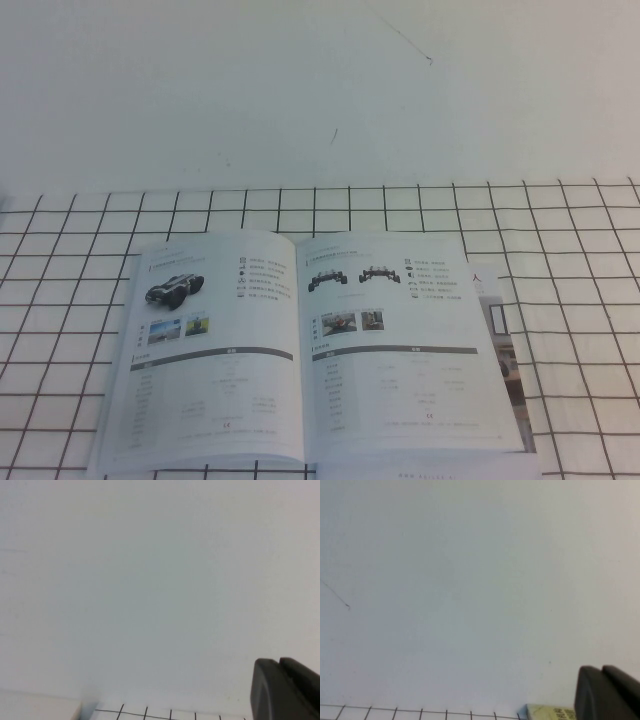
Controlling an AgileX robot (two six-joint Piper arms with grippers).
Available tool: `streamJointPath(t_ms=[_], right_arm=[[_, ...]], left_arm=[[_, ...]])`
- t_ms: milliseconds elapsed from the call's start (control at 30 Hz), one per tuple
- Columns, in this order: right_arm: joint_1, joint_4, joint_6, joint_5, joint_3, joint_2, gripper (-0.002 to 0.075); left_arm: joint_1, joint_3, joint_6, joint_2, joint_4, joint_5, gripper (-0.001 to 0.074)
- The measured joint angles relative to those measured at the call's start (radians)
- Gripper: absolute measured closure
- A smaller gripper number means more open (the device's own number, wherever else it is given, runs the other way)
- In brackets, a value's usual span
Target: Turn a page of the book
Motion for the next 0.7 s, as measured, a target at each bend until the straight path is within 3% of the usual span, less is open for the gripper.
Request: streamJointPath(t_ms=[267, 533, 700], right_arm=[[0.000, 0.000, 0.024, -0.053, 0.000, 0.000, 0.0728], [0.000, 0.022, 0.079, -0.492, 0.000, 0.000, 0.0728], [0.000, 0.066, 0.151, -0.613, -0.076, 0.000, 0.0728]], left_arm=[[0.000, 0.000, -0.038, 0.000, -0.001, -0.083, 0.0737], [0.000, 0.000, -0.323, 0.000, 0.031, -0.421, 0.0737], [0.000, -0.066, -0.411, -0.002, 0.129, -0.430, 0.0737]])
